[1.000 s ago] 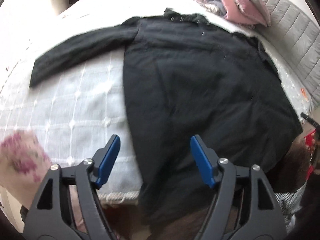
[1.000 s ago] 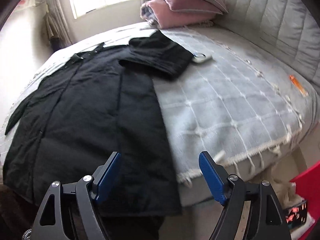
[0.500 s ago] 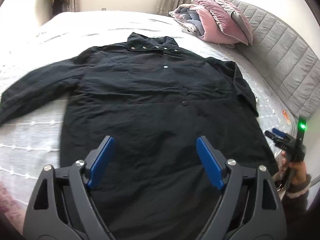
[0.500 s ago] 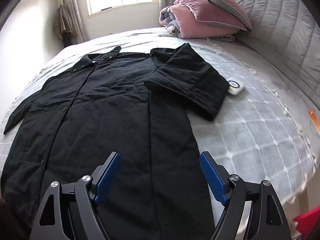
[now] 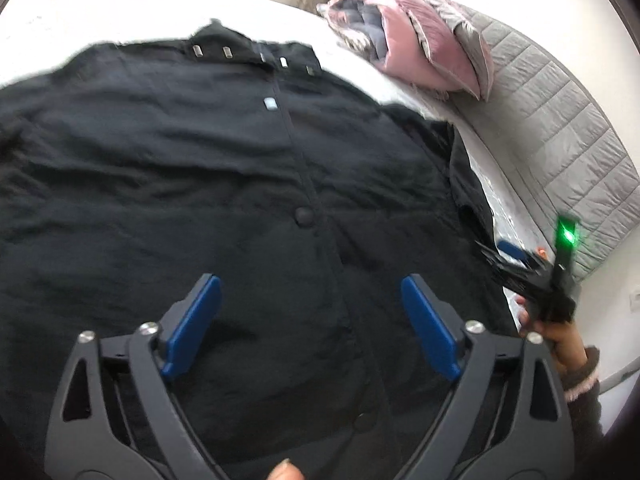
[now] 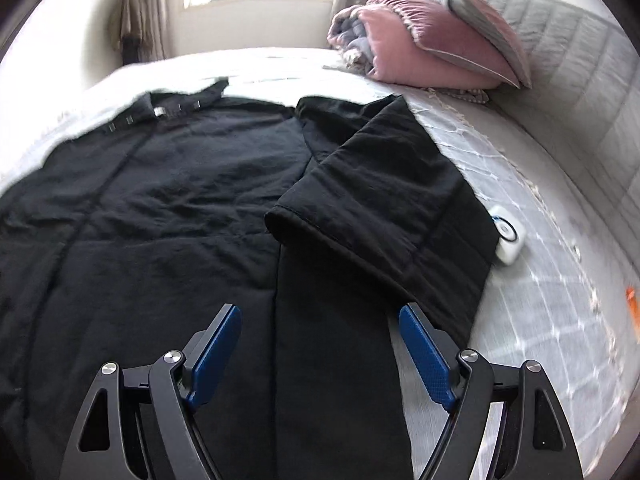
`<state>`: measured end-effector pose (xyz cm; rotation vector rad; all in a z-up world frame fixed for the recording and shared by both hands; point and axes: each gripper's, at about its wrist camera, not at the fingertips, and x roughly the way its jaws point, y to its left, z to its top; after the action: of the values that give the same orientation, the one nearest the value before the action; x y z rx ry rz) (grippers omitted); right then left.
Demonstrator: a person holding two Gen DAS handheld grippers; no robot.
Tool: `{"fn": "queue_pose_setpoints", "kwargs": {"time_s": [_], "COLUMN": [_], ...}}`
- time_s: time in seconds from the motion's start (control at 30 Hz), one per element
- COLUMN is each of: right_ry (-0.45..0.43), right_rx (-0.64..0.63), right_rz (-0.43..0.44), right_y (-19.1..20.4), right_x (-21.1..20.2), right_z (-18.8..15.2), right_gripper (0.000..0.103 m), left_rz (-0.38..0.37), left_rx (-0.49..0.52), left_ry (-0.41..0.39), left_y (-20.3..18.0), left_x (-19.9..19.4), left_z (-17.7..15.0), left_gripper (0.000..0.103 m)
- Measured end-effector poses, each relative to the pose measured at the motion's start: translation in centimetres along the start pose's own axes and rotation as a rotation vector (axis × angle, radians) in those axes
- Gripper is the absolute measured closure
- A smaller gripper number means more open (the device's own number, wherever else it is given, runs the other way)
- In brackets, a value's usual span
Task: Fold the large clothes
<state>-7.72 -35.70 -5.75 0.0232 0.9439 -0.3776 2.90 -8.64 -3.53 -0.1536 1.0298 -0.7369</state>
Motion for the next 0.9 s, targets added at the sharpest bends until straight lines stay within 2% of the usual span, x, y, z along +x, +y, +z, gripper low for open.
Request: {"fn": "queue_pose_setpoints", "kwargs": {"time_s": [0.03, 0.2, 0.27, 0.3, 0.33, 0.4, 0.53, 0.7, 0.8, 0.9], "right_ry": [0.003, -0.026, -0.064, -0.075, -0.090, -0.132, -0.207, -0.234, -0.232, -0.204], "right_rx": [-0.016, -0.025, -0.040, -0.044, -0.043, -0.034, 0.038, 0.110, 0.131, 0.159], "right_rz": [-0.014, -0.055, -0.096, -0.103, -0.119, -0.161, -0.255, -0.364, -0.469, -0.568], "right_y": [0.5, 1.3, 1.1, 0.9, 0.4, -1.0, -6.1, -13.8, -18.2, -22.7], "right_x": [0.9, 3.3, 3.1, 2.9, 2.5, 1.5, -0.8, -1.8, -1.2, 0.1], "right_z": [0.3, 1.5, 2.2, 2.5, 3.1, 4.3, 7.6, 11.2, 13.4, 15.5], "right_gripper": [0.021, 0.023, 0.046, 0.070, 0.084, 0.092, 0.095, 0.096, 0.096, 0.097], "left_rz": [-0.014, -0.054, -0.074, -0.080, -0.084, -0.087, -0.119, -0.182, -0.149, -0.048], "left_rx": [-0.013, -0.050, -0.071, -0.077, -0.077, -0.070, -0.059, -0.061, -0.028, 0.053], "left_ry": [0.006, -0.028, -0.049, -0.048, -0.047, -0.042, -0.028, -0.009, -0.014, -0.035], "left_y": [0.1, 0.8, 1.2, 1.4, 1.5, 1.4, 1.0, 0.7, 0.5, -0.3], "left_x": [0.7, 1.3, 1.2, 1.2, 1.2, 1.2, 1.3, 1.5, 1.4, 1.3], "left_z": [-0.2, -0.8, -0.9, -0.9, -0.9, -0.9, -0.7, -0.1, 0.8, 2.4], "left_gripper": [0.003, 0.001, 0.001, 0.001, 0.001, 0.001, 0.001, 0.001, 0.001, 0.001]}}
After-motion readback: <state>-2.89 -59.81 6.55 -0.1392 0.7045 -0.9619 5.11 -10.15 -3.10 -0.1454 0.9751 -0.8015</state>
